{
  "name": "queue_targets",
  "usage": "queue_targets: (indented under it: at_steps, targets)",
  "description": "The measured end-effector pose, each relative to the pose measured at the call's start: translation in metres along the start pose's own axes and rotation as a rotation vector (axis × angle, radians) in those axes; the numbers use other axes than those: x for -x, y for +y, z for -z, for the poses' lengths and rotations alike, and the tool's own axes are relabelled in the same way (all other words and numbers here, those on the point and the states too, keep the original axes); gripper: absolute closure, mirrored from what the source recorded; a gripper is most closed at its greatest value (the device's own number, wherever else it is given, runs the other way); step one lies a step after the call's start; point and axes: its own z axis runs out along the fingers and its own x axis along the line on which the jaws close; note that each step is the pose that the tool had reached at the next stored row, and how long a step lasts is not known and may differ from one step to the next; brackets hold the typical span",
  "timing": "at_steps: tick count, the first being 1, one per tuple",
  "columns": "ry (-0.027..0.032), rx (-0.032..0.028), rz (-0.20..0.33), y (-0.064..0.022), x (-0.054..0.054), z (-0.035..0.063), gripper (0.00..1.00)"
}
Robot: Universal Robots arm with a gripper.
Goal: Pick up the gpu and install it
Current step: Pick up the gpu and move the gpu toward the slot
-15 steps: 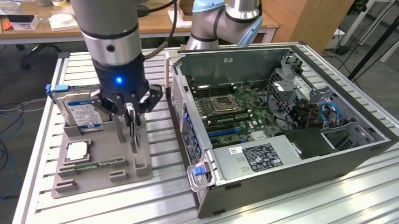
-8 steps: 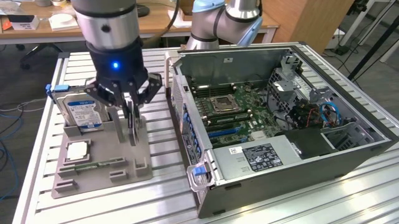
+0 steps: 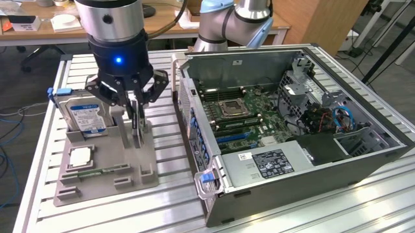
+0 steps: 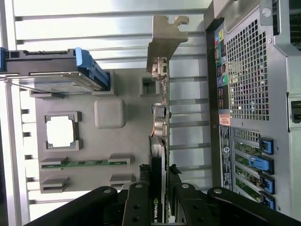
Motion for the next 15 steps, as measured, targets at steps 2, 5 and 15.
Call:
queue_targets:
  at_steps: [2,5,15]
  targets:
    - [0.0002,-0.0002,0.0,0.0,0.0,0.0005,0.74]
    - [0.0001,-0.0001,0.0,0.0006,0.0,0.0118,0.74]
    - [0.0,-0.0001,0.0,0.0031,0.002,0.0571,0.74]
